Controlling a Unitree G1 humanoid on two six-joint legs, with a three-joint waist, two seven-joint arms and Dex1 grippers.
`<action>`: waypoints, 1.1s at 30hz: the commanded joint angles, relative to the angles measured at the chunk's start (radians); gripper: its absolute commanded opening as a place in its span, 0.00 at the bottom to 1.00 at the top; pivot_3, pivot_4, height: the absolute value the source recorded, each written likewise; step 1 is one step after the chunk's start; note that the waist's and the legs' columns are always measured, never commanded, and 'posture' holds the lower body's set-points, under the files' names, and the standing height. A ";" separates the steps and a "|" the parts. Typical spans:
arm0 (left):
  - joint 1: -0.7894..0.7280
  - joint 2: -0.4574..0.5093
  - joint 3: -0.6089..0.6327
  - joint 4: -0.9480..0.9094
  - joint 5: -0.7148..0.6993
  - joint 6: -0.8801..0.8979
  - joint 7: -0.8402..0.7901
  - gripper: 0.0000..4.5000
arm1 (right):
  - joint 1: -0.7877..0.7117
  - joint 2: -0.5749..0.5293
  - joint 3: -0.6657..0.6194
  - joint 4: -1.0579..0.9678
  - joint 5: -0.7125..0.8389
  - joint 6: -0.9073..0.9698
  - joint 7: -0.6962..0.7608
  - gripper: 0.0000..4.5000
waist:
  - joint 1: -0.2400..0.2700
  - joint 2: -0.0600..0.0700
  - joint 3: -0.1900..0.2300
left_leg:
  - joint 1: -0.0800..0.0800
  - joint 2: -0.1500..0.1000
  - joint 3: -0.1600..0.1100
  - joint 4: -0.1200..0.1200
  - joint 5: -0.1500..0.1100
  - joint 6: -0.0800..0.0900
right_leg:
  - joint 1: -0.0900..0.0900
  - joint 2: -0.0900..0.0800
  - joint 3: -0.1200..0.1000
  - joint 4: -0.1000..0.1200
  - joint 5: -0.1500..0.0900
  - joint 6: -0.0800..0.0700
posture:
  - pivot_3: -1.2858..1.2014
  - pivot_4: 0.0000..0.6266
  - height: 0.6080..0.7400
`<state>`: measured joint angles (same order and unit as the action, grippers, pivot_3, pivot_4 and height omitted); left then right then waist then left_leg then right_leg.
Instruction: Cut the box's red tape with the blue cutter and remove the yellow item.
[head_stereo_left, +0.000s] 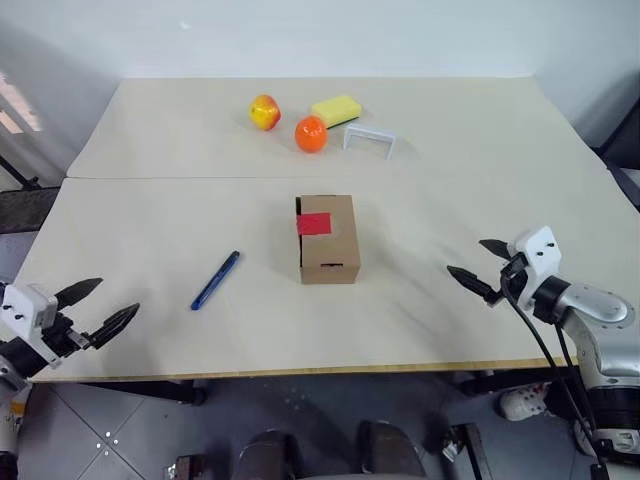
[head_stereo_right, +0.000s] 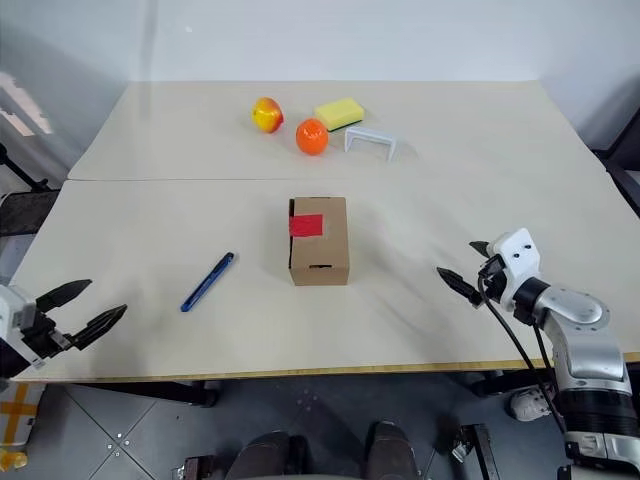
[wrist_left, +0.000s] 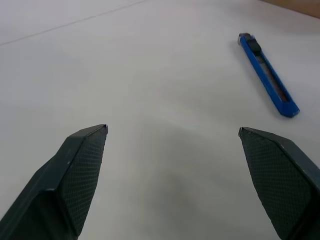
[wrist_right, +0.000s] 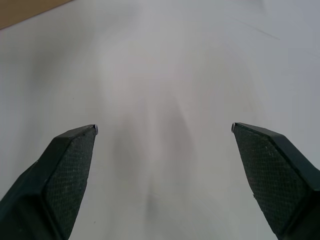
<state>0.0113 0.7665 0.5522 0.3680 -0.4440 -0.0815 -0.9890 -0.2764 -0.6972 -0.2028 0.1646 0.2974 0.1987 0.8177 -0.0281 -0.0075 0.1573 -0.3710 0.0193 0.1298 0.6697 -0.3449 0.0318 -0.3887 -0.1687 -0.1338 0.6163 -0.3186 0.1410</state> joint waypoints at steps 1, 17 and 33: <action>-0.019 0.012 -0.004 -0.016 -0.001 0.034 0.030 0.99 | -0.017 -0.022 -0.034 -0.032 0.016 0.024 -0.014 1.00 | 0.000 0.000 0.000 | 0.000 0.000 0.000 0.000 0.000 0.000 | 0.000 0.000 0.000 0.000 0.000 0.000 | 0.52 0.24 1.00; -0.513 0.000 -0.278 0.116 0.135 0.078 0.041 0.66 | -0.127 -0.007 0.089 -0.272 0.047 0.452 -0.103 0.59 | 0.009 -0.001 0.000 | -0.006 -0.002 -0.005 0.011 0.000 0.000 | -0.001 0.000 -0.001 0.005 0.000 0.000 | 0.52 0.24 1.00; -1.080 -0.319 -0.594 0.652 0.345 0.028 -0.087 0.01 | -0.304 0.109 0.310 -0.237 0.008 0.562 -0.105 0.00 | 0.002 -0.003 0.002 | -0.016 -0.006 -0.007 0.016 0.000 0.000 | -0.004 0.002 -0.010 0.006 0.000 0.000 | 0.52 0.24 1.00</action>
<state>-1.0147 0.4739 -0.0231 0.9726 -0.1276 -0.0134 -1.0822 -0.5623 -0.6072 0.0801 -0.0273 0.3082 0.7488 0.7141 -0.0260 -0.0108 0.1593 -0.3882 0.0131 0.1226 0.6876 -0.3448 0.0321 -0.3931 -0.1671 -0.1448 0.6220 -0.3185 0.1413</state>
